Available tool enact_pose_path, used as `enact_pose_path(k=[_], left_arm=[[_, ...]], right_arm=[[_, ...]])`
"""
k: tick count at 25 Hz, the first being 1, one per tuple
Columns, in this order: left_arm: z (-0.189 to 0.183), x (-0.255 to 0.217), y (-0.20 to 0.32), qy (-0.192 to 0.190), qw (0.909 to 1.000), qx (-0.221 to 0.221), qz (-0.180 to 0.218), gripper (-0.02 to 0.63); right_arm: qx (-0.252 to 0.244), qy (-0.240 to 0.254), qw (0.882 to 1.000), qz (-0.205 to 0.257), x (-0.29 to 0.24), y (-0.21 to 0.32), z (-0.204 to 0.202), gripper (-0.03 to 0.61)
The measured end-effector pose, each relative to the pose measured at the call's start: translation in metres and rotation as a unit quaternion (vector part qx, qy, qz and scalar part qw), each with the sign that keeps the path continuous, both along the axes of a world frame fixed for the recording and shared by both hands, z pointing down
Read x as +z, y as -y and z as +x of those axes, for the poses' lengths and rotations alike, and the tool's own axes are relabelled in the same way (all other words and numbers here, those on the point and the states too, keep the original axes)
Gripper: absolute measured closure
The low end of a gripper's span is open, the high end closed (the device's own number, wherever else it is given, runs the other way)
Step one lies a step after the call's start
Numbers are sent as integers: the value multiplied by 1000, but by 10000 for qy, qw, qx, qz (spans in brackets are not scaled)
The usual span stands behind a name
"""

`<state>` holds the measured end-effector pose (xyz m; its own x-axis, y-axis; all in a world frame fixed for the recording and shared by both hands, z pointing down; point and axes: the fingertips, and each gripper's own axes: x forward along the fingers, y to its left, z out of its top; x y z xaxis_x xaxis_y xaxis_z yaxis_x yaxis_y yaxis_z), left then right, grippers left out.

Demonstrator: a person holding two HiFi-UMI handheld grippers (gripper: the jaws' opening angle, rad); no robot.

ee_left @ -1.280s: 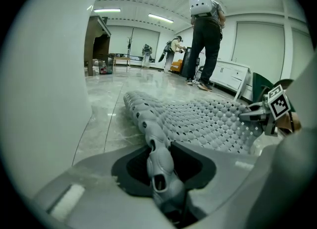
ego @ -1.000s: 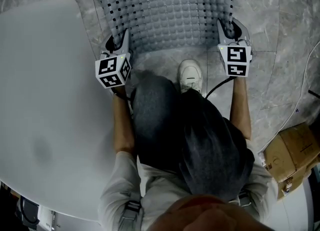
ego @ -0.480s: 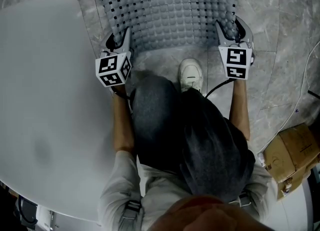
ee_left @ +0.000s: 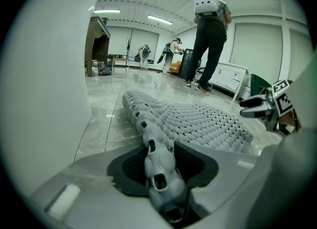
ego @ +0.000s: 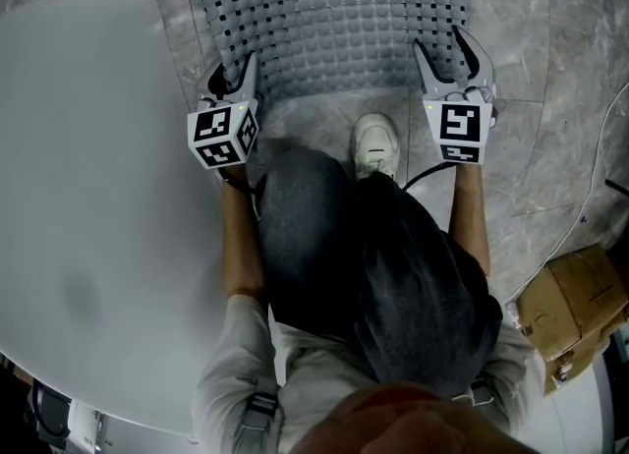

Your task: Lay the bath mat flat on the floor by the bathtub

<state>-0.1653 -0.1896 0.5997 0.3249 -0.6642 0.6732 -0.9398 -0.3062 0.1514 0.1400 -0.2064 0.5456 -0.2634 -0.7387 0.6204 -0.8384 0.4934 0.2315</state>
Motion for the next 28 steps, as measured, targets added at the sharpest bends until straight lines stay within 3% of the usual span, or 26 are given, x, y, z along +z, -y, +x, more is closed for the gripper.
enact_pose_path(k=[22,28], left_arm=[[-5,-18,-2,0,9999,-144,12,407],[-18,-47,9,-15,9978,-328,573,402]], right_arm=[[-145,285,9995,-38,-2,-6,-15,313],[-163,310,9994,-7,-2,-6,-14,313]])
